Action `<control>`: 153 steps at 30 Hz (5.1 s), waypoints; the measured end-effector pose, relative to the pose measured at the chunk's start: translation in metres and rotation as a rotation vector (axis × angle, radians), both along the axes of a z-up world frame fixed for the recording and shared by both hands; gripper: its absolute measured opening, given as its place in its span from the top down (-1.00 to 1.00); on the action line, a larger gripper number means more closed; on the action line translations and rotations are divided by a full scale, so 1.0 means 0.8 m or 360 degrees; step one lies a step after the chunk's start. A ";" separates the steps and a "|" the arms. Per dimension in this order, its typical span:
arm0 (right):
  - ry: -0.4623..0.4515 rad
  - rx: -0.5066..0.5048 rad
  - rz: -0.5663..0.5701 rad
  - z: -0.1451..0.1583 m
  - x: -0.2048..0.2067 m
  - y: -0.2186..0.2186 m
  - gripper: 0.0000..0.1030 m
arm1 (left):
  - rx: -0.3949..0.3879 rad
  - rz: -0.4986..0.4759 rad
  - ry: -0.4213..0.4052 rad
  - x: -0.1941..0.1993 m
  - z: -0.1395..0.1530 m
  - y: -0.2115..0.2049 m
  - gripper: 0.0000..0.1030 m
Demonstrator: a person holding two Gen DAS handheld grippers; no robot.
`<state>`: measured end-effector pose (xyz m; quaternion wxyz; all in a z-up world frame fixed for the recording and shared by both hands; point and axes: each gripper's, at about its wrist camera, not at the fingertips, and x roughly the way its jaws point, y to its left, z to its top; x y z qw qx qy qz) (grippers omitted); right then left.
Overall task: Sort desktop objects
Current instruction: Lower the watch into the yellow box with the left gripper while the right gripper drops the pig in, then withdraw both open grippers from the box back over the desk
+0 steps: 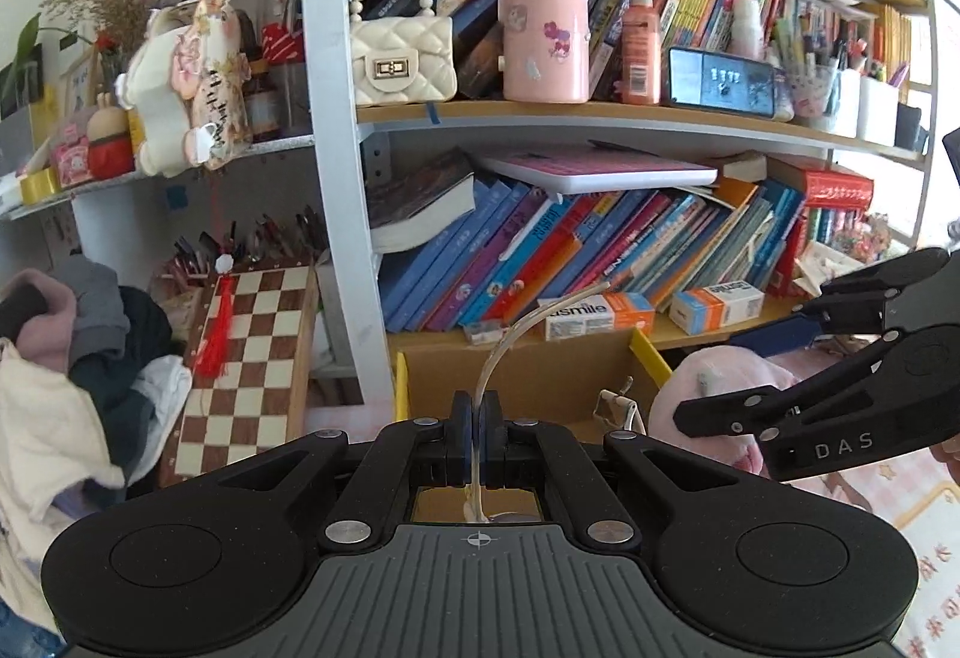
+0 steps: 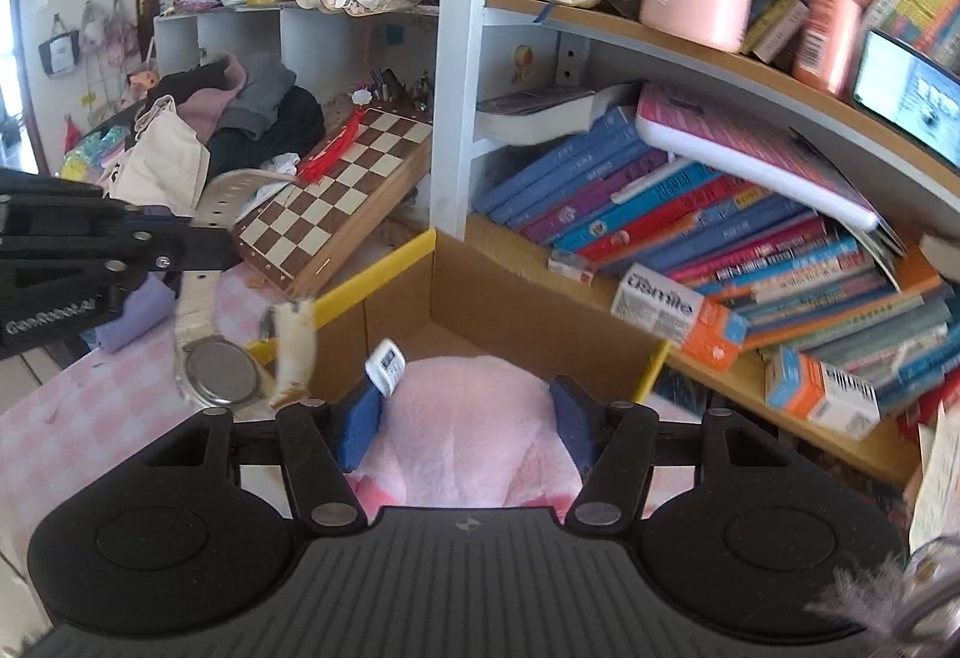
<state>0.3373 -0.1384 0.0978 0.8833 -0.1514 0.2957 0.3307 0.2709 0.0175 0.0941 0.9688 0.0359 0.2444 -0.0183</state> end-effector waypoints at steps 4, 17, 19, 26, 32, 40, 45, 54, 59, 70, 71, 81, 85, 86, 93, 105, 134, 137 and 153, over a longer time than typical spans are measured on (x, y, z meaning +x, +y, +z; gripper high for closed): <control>0.0023 0.0026 0.0050 0.002 0.020 0.009 0.12 | 0.0046 -0.0001 0.0024 0.026 -0.002 -0.006 0.98; -0.0014 -0.0114 0.0141 -0.011 0.081 0.036 0.15 | 0.0038 0.0037 0.0079 0.088 -0.010 -0.012 0.98; 0.0020 -0.0188 0.0156 -0.031 0.094 0.043 0.15 | 0.0044 0.0038 0.0131 0.100 -0.021 -0.015 0.98; 0.0165 -0.0366 0.0259 -0.094 0.121 0.056 0.15 | 0.0085 0.0007 0.0310 0.135 -0.062 -0.026 0.98; 0.0197 -0.0370 0.0330 -0.108 0.133 0.055 0.28 | 0.0196 -0.0008 0.0390 0.147 -0.089 -0.040 0.98; 0.0161 -0.0391 0.0351 -0.118 0.143 0.061 0.05 | 0.0242 0.0017 0.0487 0.160 -0.115 -0.042 0.97; 0.0136 -0.0470 0.0351 -0.126 0.154 0.067 -0.21 | 0.0255 0.0020 0.0542 0.164 -0.127 -0.042 0.93; 0.0140 -0.0493 0.0348 -0.136 0.158 0.069 -0.55 | 0.0294 0.0016 0.0595 0.166 -0.142 -0.045 0.80; 0.0153 -0.0470 0.0339 -0.133 0.155 0.066 -0.61 | 0.0268 0.0037 0.0578 0.163 -0.138 -0.040 0.66; 0.0127 -0.0383 0.0326 -0.101 0.134 0.057 -0.66 | 0.0233 0.0044 0.0292 0.133 -0.092 -0.037 -0.11; 0.0125 -0.0375 0.0318 -0.097 0.132 0.056 -0.67 | 0.0232 0.0041 0.0272 0.130 -0.089 -0.037 -0.14; 0.0078 -0.0258 0.0202 -0.045 0.087 0.022 -0.71 | 0.0226 -0.0027 0.0090 0.066 -0.047 -0.022 -0.48; 0.0053 -0.0208 0.0139 -0.022 0.066 0.007 -0.73 | 0.0258 -0.0073 0.0019 0.033 -0.034 -0.017 -0.51; 0.0047 -0.0197 0.0120 -0.017 0.060 0.003 -0.73 | 0.0258 -0.0081 0.0006 0.025 -0.030 -0.015 -0.52; 0.0024 -0.0137 0.0003 0.005 0.016 -0.015 -0.73 | 0.0261 -0.0155 -0.0046 -0.022 -0.016 -0.004 -0.53; 0.0087 -0.0048 -0.0216 0.000 -0.061 -0.042 -0.73 | 0.0219 -0.0230 -0.0026 -0.084 -0.026 0.020 -0.54; 0.0300 0.0074 -0.0684 -0.087 -0.195 -0.053 -0.74 | 0.0110 -0.0133 0.0108 -0.164 -0.071 0.083 -0.54; 0.0326 0.0065 -0.0702 -0.095 -0.202 -0.048 -0.74 | 0.0126 -0.0128 0.0124 -0.169 -0.077 0.085 -0.54; 0.0386 -0.0032 -0.0726 -0.139 -0.233 -0.013 -0.74 | 0.0078 -0.0061 0.0245 -0.195 -0.110 0.102 -0.54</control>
